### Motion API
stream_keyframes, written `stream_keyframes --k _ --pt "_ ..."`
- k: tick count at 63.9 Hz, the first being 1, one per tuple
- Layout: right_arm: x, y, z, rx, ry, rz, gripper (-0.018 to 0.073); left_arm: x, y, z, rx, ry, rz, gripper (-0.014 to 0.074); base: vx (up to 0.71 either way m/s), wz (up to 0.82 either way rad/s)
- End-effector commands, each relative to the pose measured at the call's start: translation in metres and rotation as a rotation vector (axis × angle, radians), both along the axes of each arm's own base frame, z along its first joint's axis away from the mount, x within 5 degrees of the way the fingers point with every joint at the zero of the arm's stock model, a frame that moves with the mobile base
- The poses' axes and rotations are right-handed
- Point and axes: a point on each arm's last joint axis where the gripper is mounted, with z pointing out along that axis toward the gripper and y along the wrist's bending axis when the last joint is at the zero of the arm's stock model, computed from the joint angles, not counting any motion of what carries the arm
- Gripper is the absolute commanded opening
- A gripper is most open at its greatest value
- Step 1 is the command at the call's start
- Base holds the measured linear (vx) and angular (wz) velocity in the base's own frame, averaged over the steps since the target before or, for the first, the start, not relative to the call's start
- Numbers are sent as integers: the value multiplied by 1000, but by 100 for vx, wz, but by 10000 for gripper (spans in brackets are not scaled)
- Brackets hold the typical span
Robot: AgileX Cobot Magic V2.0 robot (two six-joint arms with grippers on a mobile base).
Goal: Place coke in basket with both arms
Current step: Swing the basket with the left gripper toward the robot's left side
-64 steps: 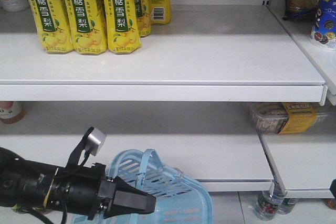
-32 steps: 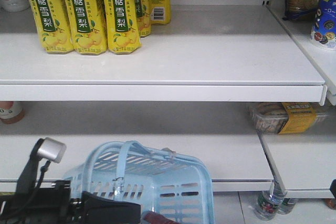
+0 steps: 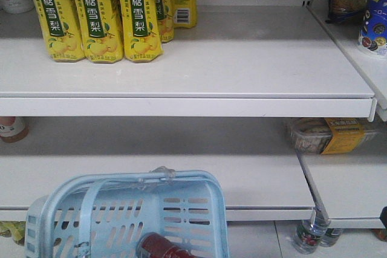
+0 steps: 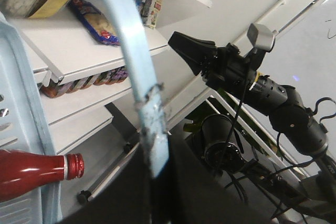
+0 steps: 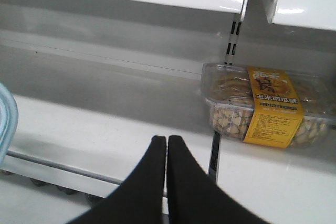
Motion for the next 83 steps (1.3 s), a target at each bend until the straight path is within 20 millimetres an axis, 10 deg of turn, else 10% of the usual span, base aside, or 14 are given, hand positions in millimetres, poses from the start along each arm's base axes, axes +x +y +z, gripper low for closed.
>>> stream_keyframes --k 1,35,83 --pt "1 1 15 16 -87 12 -10 -1 -1 20 -98 -50 -7 -6 0 0" --pt "1 1 15 16 -87 12 -10 18 15 16 142 -716 303 -6 0 0" --pt "1 1 15 16 -87 12 -10 7 59 -19 449 -771 688 -6 0 0"
